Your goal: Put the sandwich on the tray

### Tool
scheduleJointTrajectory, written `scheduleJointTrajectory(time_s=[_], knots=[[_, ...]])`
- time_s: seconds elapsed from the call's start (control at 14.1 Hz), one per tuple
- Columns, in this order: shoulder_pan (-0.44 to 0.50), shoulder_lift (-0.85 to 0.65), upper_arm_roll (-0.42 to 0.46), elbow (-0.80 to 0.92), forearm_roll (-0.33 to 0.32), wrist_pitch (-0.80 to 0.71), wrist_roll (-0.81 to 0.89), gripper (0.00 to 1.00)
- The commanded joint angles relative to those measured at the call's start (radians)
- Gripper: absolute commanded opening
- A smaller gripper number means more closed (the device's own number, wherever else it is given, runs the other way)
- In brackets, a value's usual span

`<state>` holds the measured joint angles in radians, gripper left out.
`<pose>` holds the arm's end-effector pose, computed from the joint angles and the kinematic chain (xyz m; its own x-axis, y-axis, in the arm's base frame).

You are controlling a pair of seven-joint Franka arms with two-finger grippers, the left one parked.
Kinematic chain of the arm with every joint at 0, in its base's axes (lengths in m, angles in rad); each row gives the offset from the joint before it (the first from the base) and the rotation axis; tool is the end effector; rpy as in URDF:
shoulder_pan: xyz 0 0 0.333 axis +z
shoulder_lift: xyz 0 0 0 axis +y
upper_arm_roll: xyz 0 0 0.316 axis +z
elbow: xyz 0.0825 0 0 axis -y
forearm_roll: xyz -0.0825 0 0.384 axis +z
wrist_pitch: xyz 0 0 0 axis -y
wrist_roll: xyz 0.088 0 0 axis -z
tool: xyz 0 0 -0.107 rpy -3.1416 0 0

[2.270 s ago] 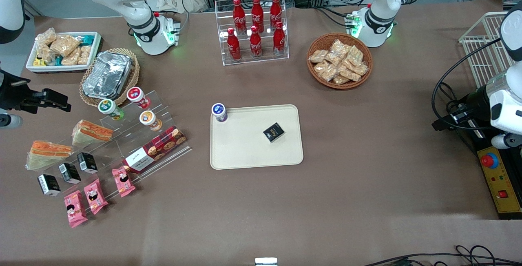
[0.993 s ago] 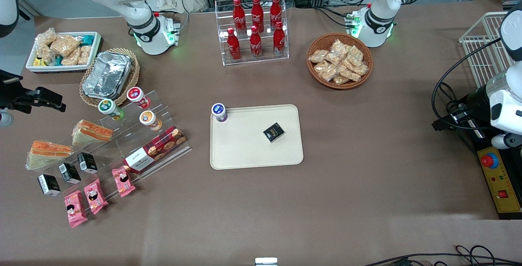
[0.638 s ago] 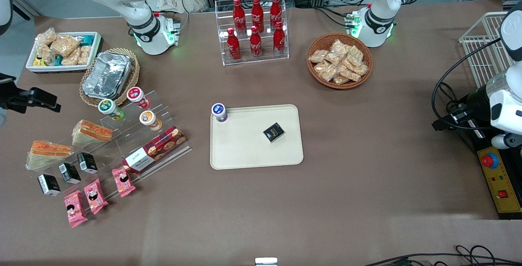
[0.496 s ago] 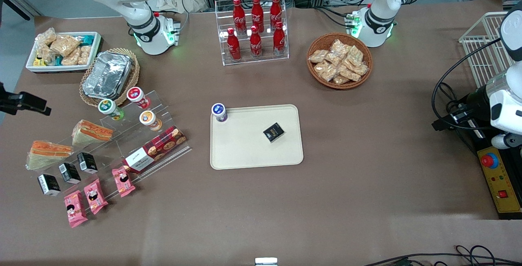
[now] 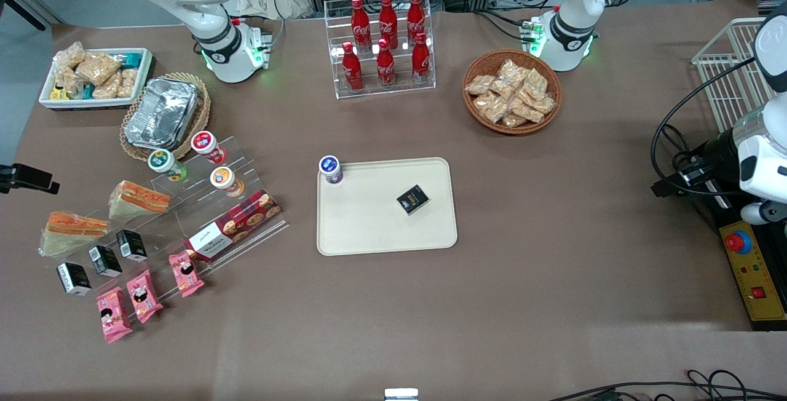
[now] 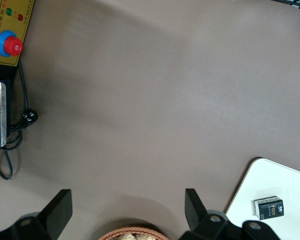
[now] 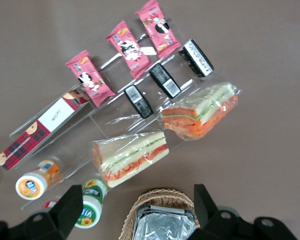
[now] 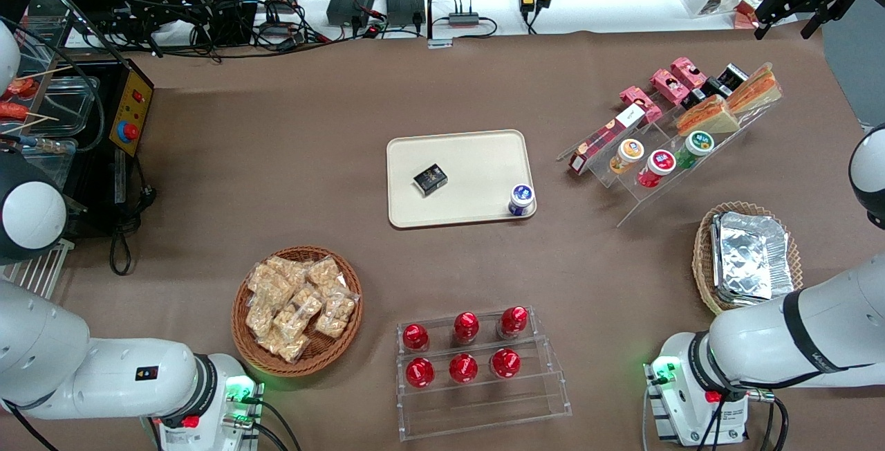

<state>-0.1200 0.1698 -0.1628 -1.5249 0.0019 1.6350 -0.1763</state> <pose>0.5849 -0.1620 0.5541 0.9926 -0.1052 -0.0610 -0.1045 -0.9944 0.0150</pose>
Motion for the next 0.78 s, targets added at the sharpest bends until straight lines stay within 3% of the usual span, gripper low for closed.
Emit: scheduleJointTrajectory(time_s=[0.0, 0.28, 0.5, 0.71], knots=[[-0.013, 0.023, -0.024, 0.011, -0.003, 0.035, 0.058, 0.99], [-0.03, 0.069, -0.038, 0.008, 0.003, 0.088, 0.066, 0.99], [-0.041, 0.103, -0.056, 0.011, 0.05, 0.091, 0.271, 0.99], [-0.108, 0.14, -0.064, 0.011, 0.096, 0.129, 0.444, 0.99]])
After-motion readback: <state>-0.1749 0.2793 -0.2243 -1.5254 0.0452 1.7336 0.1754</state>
